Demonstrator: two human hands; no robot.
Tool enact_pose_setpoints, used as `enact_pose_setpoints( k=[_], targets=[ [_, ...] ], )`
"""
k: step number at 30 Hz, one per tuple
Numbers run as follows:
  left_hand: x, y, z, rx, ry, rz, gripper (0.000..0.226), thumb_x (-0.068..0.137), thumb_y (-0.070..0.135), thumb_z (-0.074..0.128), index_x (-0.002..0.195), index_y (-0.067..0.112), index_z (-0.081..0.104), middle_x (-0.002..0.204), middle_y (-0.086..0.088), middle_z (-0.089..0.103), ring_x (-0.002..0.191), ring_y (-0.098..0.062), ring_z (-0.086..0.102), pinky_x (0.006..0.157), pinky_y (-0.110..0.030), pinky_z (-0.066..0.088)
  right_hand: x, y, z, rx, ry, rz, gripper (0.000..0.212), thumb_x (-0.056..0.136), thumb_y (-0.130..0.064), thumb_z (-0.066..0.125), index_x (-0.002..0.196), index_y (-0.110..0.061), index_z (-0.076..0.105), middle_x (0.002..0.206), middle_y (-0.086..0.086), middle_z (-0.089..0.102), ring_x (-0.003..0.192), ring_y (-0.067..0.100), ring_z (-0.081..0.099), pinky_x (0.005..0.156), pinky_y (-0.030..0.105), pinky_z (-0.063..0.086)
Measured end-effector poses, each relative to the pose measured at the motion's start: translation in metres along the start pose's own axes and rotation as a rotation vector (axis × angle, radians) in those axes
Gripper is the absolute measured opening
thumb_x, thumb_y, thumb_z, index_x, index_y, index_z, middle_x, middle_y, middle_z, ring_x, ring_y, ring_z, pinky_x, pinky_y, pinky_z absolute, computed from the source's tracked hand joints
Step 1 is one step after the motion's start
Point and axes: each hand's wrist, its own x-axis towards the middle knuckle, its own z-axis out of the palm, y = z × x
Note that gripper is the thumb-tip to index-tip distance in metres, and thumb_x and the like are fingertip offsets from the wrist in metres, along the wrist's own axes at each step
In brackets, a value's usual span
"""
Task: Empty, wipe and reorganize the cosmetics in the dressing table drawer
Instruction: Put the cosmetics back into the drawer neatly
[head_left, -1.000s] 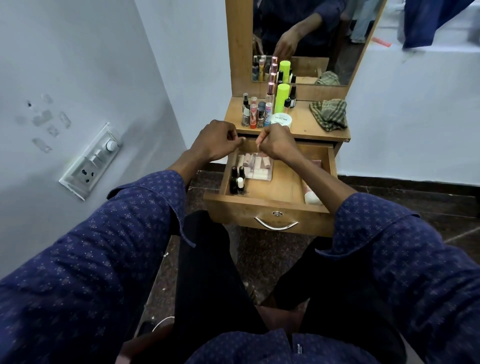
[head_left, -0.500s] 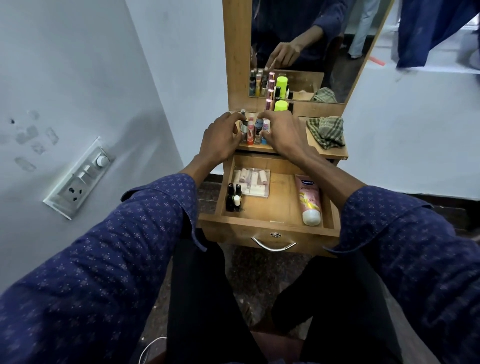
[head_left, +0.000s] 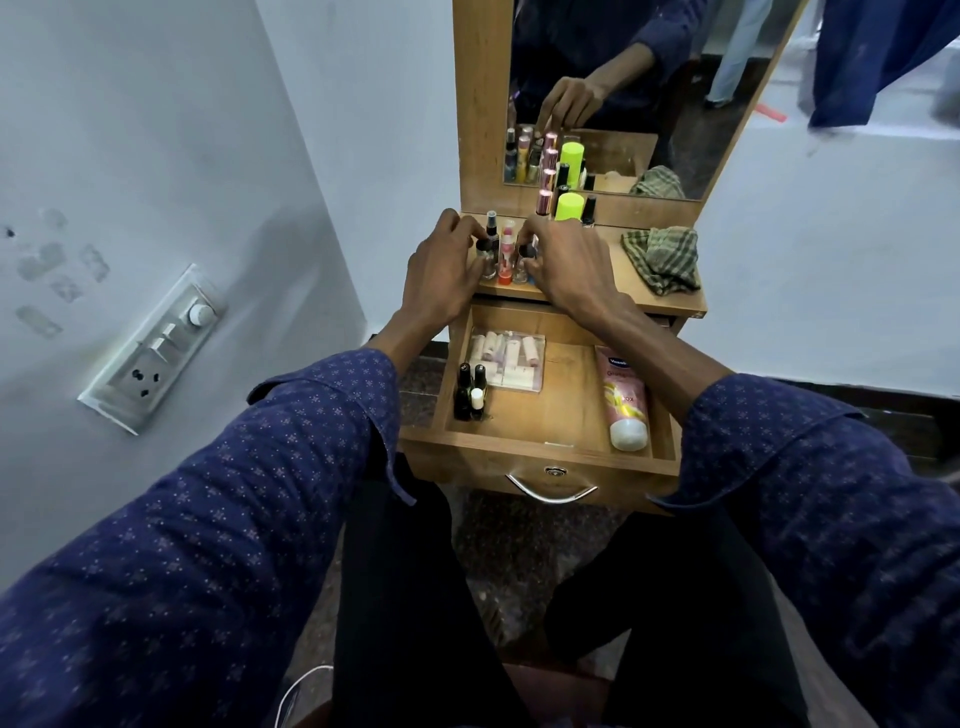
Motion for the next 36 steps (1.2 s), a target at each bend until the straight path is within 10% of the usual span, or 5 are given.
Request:
enact_pose_setpoints(
  k=[7,15,20,36],
  targets=[
    [-0.002,0.002,-0.002,-0.18,-0.036,-0.09,0.023,0.09,0.023,0.077,0.103,0.021,0.059,0.1,0.007,0.069,0.08,-0.013,0.067,0.073,-0.042,0.059,-0.008,-0.001,-0.007,0.107,-0.036,0.006,0.025,0.093,-0.018,0.076,0.116,-0.015,0.065,0.104,0.004,0.073,0.085,0.013,0.057,0.068,0.026,0.037],
    [-0.019,-0.002,-0.009,-0.248,-0.023,-0.051,0.032,0.1,0.029,0.066,0.132,0.026,0.065,0.114,-0.001,0.063,0.093,-0.009,0.066,0.083,-0.035,0.061,-0.023,0.001,-0.004,0.253,-0.043,0.042,0.023,0.088,-0.029,0.081,0.096,-0.017,0.063,0.083,-0.002,0.066,0.075,0.016,0.063,0.066,0.032,0.054],
    [-0.036,-0.008,-0.022,-0.255,-0.085,-0.072,0.024,0.097,0.047,0.069,0.102,0.024,0.073,0.096,0.007,0.07,0.081,-0.006,0.065,0.076,-0.039,0.059,-0.048,0.004,0.006,0.384,-0.054,0.143,0.024,0.081,-0.037,0.081,0.084,-0.019,0.065,0.072,-0.005,0.065,0.068,0.014,0.062,0.067,0.042,0.059],
    [-0.09,0.0,-0.05,-0.239,-0.637,-0.016,0.031,0.073,0.037,0.095,0.087,0.013,0.082,0.083,0.002,0.078,0.066,-0.002,0.065,0.062,-0.015,0.046,-0.12,-0.006,0.026,0.359,-0.406,0.242,0.027,0.073,-0.041,0.087,0.082,-0.021,0.07,0.064,-0.005,0.072,0.062,0.013,0.071,0.065,0.042,0.063]
  ],
)
